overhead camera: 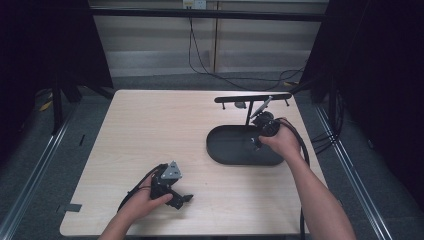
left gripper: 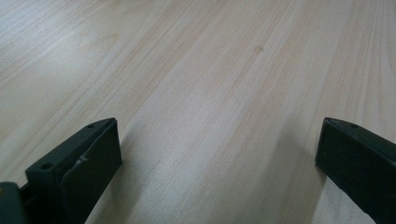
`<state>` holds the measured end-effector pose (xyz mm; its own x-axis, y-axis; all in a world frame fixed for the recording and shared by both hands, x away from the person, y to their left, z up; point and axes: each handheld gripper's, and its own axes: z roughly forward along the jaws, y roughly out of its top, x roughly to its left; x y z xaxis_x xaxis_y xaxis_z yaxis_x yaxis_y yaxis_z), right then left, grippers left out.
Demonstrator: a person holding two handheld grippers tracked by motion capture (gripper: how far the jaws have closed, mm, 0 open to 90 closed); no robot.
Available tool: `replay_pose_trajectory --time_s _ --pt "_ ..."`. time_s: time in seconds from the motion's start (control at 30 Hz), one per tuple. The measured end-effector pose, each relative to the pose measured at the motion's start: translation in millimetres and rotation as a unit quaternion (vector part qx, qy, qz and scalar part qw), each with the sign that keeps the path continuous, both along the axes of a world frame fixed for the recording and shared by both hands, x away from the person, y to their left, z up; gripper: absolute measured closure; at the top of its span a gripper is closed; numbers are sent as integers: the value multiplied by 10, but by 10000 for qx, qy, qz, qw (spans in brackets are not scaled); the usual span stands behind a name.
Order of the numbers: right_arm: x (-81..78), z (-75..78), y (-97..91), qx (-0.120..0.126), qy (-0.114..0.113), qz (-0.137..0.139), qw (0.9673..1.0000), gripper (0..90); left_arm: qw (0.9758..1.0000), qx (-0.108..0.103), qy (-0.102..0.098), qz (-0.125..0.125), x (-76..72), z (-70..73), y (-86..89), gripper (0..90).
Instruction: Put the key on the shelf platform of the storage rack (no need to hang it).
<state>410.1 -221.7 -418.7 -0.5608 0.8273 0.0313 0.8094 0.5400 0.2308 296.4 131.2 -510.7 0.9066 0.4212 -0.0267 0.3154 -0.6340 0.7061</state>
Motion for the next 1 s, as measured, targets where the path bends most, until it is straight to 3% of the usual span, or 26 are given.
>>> replay_pose_trajectory --time_s 1.0 --pt "35 -185 44 -64 -46 -24 10000 834 10000 -6 10 4 -1 -1 -1 0"
